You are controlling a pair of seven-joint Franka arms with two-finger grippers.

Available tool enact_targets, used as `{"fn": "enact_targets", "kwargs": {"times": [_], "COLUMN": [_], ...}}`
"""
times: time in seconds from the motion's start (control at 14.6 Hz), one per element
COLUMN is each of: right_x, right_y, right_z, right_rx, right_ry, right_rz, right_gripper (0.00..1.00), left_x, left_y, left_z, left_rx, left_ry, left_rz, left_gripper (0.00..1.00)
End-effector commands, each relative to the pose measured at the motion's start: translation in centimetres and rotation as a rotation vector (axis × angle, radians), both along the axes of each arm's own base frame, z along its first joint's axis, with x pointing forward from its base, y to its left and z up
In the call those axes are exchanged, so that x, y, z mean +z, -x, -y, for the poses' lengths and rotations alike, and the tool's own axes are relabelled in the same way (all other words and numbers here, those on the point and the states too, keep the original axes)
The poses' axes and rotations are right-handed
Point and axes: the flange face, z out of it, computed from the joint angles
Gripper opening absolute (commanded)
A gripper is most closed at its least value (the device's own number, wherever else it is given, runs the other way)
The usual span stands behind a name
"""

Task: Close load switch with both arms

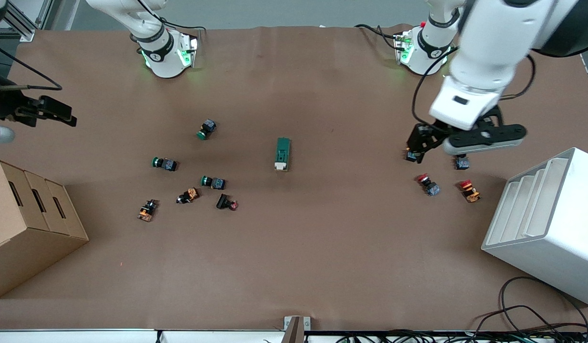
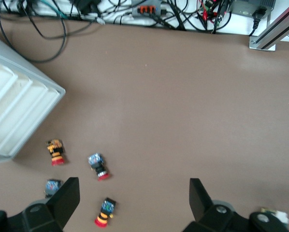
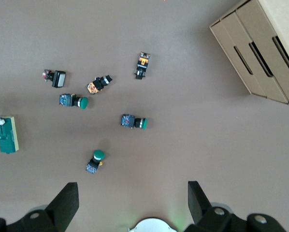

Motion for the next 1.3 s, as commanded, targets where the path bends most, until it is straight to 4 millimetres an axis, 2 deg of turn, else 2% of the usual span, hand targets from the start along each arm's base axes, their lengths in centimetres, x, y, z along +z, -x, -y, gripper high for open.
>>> {"fn": "enact_targets", "kwargs": {"times": [0.0, 0.14, 0.41, 0.48, 0.68, 0.82, 1.1, 1.23], "right_x": [1.2, 1.2, 1.0, 0.6, 0.6, 0.7, 1.0, 1.4], "right_y": [0.0, 0.0, 0.2, 0.2, 1.4, 2.4, 4.0, 4.8], "right_z": [1.1, 1.6, 1.1, 0.8, 0.5, 0.5, 0.1, -0.4], "right_rx": [-0.006, -0.018, 0.0, 0.005, 0.009, 0.009, 0.017, 0.025], "right_ry": [0.001, -0.001, -0.004, -0.004, -0.003, -0.001, 0.006, 0.006], "right_rz": [-0.005, -0.005, -0.006, -0.017, -0.024, -0.023, -0.013, -0.006], "right_gripper": [1.0, 1.0, 1.0, 1.0, 1.0, 1.0, 1.0, 1.0], "left_x": [1.6, 1.8, 3.7, 3.9, 4.2, 4.3, 5.1, 5.2], "left_y": [1.4, 2.2, 3.1, 3.6, 5.2, 6.2, 7.1, 6.8], "left_z": [-1.8, -3.7, -10.4, -11.4, -13.1, -13.1, -13.8, -14.2], "left_rx": [-0.015, -0.025, -0.097, -0.12, -0.122, -0.122, -0.132, -0.141], "left_ry": [0.003, -0.034, 0.034, 0.032, 0.024, 0.018, 0.011, 0.009], "left_rz": [-0.027, -0.091, -0.162, -0.179, -0.203, -0.206, -0.208, -0.214], "left_gripper": [1.0, 1.0, 1.0, 1.0, 1.0, 1.0, 1.0, 1.0]}}
